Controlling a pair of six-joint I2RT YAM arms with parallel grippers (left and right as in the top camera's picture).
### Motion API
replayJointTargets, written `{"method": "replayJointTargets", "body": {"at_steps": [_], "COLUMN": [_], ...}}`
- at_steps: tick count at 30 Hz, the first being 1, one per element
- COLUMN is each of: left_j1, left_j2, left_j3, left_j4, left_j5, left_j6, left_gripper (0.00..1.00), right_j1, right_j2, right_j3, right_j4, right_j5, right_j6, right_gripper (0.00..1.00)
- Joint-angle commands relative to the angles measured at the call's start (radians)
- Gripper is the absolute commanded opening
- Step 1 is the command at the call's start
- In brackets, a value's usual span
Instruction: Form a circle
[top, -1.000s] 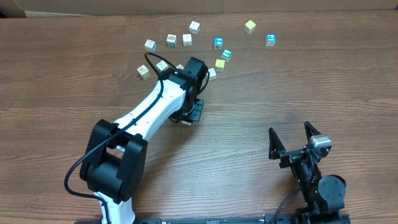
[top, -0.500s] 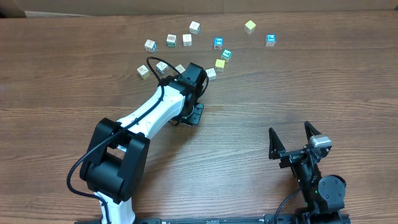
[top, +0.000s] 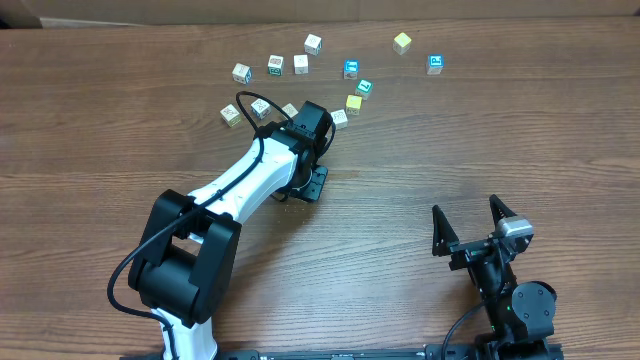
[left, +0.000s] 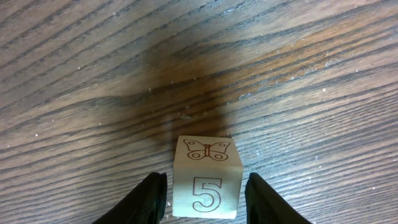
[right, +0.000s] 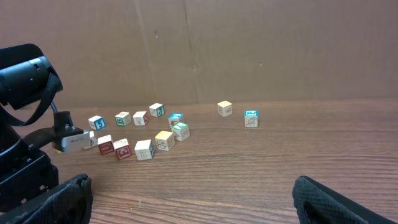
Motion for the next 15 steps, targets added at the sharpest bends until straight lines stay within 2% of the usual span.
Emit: {"method": "replayJointTargets", "body": {"at_steps": [1,15], "left_j1": [-0.007,-0.007], "left_j2": [0.005,0.005], "left_j3": [-0.005,-0.005], "left_j4": [0.0,0.005], "left_j5": [-0.009,-0.01], "left_j6": [0.016,0.016], "left_gripper": [0.35,0.3], "right_j1": [-0.002,-0.002], "right_j2": [-0.008,-0.008], "right_j3": [-0.01,-0.01], "right_j4": [0.004,0.004], "right_j5": [-0.002,-0.002], "right_j6": [-0.003,-0.003], "right_gripper": [1.0,1.0]}}
